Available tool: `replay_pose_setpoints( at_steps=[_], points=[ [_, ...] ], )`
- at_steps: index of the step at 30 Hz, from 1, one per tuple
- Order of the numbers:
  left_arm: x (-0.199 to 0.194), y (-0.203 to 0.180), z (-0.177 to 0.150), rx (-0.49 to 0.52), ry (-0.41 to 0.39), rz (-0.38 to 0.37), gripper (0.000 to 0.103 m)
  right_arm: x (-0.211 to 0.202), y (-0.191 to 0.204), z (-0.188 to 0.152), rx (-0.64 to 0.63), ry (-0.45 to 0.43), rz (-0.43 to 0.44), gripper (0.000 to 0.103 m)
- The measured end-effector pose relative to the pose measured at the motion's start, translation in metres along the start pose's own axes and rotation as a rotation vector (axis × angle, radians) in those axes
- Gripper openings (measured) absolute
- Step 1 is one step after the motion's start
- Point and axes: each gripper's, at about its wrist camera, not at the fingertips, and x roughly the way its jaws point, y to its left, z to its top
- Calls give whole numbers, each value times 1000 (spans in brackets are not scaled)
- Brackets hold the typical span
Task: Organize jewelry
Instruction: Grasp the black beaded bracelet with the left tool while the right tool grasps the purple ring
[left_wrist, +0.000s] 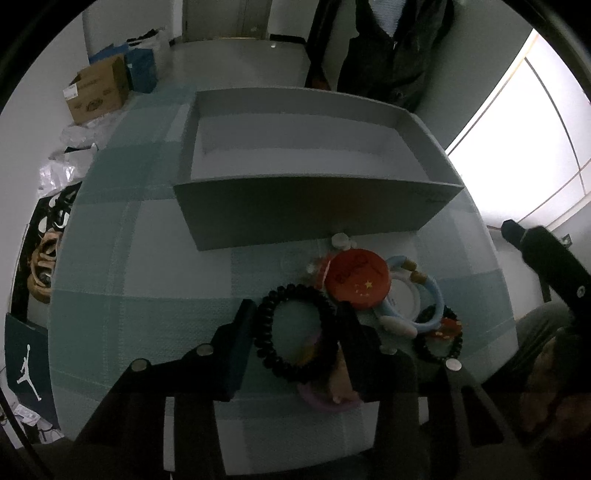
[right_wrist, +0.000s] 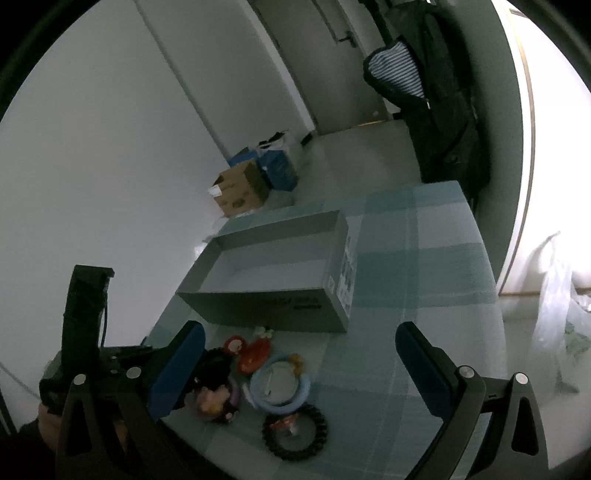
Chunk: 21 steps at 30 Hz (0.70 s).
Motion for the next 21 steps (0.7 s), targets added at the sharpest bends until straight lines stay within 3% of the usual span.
replay_pose_setpoints(
  at_steps=[5,10,18,21],
  points=[
    [-13,8,1,-42,-32,-29,38,0,2,-1,-2,8,3,103],
    [-27,20,0,-107,-79,-66,38,-1,9,-7,6,64,75,99],
    [-56,43,-9,-221,-171,-99,38,-3,58,-33,-140,144,197,96],
    [-63,46,-11,-245,-206,-108,38,5,78,-50,-206,189,187,94]
  ],
)
